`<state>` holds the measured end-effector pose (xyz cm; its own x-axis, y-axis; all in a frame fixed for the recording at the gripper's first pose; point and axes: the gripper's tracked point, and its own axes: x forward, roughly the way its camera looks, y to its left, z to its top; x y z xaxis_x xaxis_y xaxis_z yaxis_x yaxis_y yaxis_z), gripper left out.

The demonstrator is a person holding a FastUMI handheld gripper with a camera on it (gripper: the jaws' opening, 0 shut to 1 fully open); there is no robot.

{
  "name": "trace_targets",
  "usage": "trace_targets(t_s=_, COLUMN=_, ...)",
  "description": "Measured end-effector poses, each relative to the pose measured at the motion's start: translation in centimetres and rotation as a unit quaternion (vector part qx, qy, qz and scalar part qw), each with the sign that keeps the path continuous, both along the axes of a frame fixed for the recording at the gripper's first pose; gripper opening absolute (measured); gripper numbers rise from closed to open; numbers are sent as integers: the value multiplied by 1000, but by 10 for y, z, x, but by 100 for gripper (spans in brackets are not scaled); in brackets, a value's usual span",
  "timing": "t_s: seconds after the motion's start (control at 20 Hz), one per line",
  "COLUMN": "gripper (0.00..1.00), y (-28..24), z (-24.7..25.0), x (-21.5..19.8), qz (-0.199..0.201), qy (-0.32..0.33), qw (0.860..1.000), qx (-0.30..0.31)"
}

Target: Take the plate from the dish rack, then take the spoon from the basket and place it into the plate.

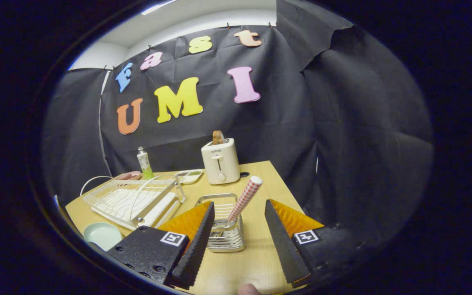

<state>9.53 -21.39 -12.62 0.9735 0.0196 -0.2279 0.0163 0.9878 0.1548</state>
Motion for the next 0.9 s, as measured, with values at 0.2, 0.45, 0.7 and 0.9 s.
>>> trace_targets(t_s=0.2, gripper=56, y=7, z=-1, x=18, qz=13, qy=5, qw=1000, qx=1)
trace_targets(t_s=0.45, gripper=24, y=21, z=10, x=19, qz=40, qy=8, qw=999, qx=18)
trace_targets(t_s=0.7, gripper=10, y=32, z=24, x=9, qz=43, qy=6, qw=999, qx=12)
trace_targets(t_s=0.9, gripper=9, y=28, z=56, x=-5, qz=18, qy=-21, qw=1000, qx=2)
